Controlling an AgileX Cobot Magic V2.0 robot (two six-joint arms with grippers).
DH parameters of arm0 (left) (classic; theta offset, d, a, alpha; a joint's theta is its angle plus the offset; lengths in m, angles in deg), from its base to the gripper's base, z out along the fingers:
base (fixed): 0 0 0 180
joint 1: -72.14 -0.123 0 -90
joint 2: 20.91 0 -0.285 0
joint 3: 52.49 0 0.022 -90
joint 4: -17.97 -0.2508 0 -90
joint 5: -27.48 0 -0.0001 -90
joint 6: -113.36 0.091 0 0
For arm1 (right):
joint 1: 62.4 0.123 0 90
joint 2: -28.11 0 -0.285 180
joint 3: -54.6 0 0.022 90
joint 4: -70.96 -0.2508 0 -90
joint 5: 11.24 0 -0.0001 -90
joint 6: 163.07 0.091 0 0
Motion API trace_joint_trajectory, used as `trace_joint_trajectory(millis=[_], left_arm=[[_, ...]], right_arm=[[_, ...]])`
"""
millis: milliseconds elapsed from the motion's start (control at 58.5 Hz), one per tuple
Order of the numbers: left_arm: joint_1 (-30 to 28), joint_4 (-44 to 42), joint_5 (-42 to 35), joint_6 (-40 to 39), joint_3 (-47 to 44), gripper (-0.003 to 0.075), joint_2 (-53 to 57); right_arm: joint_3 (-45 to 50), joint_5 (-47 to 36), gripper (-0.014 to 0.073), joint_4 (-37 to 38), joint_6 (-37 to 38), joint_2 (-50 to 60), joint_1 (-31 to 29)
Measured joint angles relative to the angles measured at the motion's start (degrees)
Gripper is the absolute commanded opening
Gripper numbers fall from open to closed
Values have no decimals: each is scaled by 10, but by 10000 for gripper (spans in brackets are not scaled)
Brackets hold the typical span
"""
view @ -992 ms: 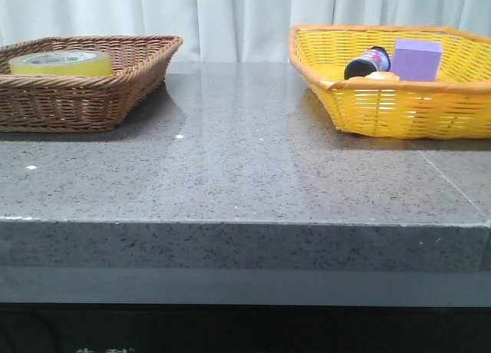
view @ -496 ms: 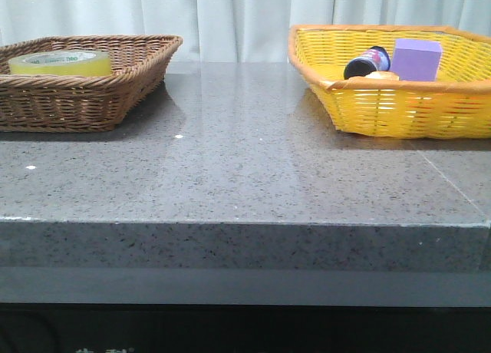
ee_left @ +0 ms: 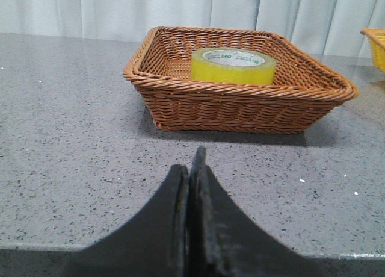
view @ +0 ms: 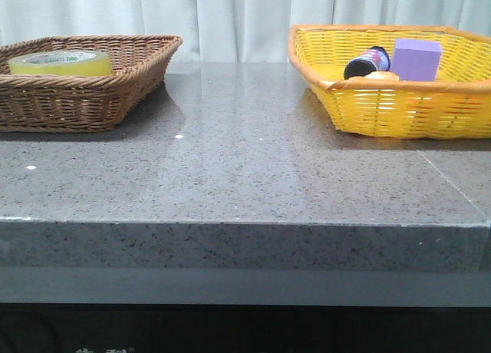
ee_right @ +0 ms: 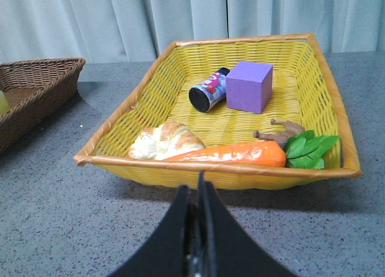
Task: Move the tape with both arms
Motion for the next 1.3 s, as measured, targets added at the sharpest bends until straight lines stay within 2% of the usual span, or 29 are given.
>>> trace_joint_trajectory(millis=[308,462,718,1300], left_arm=[[0,0,0,0,0,-20,0],[0,0,0,0,0,-20,0],[0,0,0,0,0,-20,0],[0,0,0,0,0,-20,0]], right_arm=[[16,-18,-90,3,0,3,0],[91,-77,-90,9,0,40,-13],[204,-88,-90,10,0,114,-69],[209,-71,-90,12,0,115,-74]])
